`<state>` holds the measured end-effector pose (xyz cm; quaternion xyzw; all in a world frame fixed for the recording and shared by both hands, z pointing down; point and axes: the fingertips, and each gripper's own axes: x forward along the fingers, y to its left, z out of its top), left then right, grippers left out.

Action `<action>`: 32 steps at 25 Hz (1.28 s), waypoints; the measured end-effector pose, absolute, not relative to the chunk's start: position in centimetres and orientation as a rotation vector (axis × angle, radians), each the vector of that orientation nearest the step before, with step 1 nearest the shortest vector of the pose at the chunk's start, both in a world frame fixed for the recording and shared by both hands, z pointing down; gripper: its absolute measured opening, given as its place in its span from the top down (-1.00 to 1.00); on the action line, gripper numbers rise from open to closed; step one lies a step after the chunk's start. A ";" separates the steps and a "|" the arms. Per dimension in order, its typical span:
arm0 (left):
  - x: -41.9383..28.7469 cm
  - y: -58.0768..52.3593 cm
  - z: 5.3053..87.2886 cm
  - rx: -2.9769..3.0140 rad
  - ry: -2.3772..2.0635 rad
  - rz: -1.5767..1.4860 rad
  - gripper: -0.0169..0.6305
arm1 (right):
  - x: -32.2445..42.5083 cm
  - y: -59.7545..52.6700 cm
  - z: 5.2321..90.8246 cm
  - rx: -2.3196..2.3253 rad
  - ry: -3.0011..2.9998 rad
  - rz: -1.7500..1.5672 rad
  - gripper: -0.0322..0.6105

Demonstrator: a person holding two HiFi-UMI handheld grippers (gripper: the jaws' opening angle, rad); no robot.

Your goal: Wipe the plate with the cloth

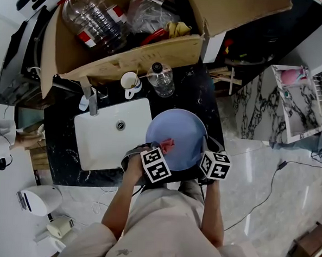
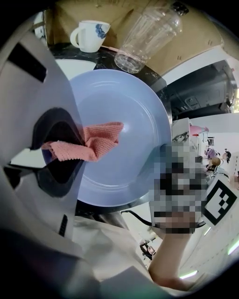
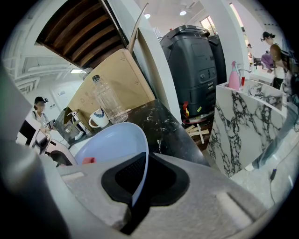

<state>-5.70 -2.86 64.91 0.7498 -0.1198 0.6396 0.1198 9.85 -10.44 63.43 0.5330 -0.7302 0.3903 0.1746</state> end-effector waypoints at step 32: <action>-7.4 -12.9 65.0 2.206 -0.920 1.793 0.85 | 9.7 -10.5 63.5 1.506 -2.070 1.111 0.83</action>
